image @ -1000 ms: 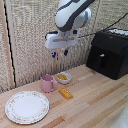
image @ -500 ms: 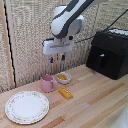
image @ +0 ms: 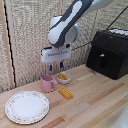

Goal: Please focus on the pink mug and carefully direct your gripper towards it. Gently take hold of the pink mug using your grasping instrument. Exercise caution as you elevate the pink mug off the tabletop. Shift the pink mug so it is above the white platter. With precision, slowly place the pink mug onto the white platter.

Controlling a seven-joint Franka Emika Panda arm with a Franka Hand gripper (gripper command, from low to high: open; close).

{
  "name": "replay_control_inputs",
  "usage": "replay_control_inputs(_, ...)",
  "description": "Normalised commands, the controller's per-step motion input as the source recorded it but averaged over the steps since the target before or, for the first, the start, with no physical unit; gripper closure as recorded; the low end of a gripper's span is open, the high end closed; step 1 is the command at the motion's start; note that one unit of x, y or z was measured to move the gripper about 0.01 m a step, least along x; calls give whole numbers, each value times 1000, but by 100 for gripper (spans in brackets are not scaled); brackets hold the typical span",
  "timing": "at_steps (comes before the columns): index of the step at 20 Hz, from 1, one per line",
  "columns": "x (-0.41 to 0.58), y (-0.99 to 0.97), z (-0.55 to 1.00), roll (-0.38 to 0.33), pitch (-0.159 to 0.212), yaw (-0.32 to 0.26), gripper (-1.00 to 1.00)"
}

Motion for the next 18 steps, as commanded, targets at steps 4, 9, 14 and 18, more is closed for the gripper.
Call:
replay_control_inputs(4,244,29,-325,-22,0,56,-100)
replay_control_inputs(9,250,75,-311,-50,7,59,-100)
replay_control_inputs(14,283,266,-203,-104,26,36,-100)
replay_control_inputs(18,245,246,-160,-87,38,32,100)
